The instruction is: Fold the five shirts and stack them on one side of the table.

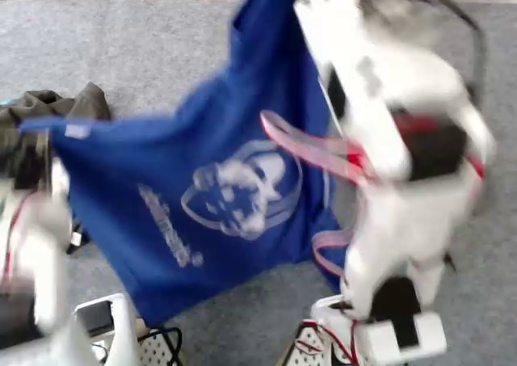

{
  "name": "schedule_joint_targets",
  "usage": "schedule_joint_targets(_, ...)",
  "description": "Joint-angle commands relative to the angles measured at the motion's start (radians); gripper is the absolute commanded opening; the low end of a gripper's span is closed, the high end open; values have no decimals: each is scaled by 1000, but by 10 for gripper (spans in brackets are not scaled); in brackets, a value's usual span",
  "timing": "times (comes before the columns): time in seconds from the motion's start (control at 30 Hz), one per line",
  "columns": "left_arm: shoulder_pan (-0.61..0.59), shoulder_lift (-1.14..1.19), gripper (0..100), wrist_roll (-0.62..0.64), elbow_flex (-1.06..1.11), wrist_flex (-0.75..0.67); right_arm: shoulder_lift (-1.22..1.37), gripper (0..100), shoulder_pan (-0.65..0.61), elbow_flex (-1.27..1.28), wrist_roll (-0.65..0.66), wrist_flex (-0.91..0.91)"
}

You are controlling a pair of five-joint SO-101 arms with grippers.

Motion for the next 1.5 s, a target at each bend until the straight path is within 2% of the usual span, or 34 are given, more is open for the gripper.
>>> schedule_joint_targets(0.0,15,35,30,-8,403,-715,168,14,51,191,11,-431)
schedule_joint_targets(0.1,25,152,30,-9,509,-1082,348,14,64,272,11,-809)
schedule_joint_targets(0.17,31,281,30,-9,475,-1180,469,14,64,260,11,-980)
schedule_joint_targets(0.27,36,497,30,-9,311,-1211,630,14,63,139,9,-1071)
schedule_joint_targets(0.4,36,721,29,-5,44,-1166,809,14,81,-111,0,-1010)
schedule_joint_targets(0.53,54,763,29,-9,-93,-997,911,14,86,-372,-71,-729)
schedule_joint_targets(0.7,81,666,29,-9,-50,-795,1026,14,104,-621,-89,-474)
schedule_joint_targets(0.8,79,523,29,-9,33,-712,1064,14,132,-768,-89,-296)
schedule_joint_targets(0.97,71,141,29,-6,130,-520,1049,14,135,-1000,-87,114)
schedule_joint_targets(1.03,71,5,29,-8,133,-391,974,14,123,-974,-55,269)
schedule_joint_targets(1.2,71,-204,29,-9,79,81,832,14,40,-984,15,689)
schedule_joint_targets(1.33,71,-221,29,-5,35,361,722,14,35,-932,-25,684)
schedule_joint_targets(1.47,73,-224,29,-2,10,508,533,14,-8,-688,-15,686)
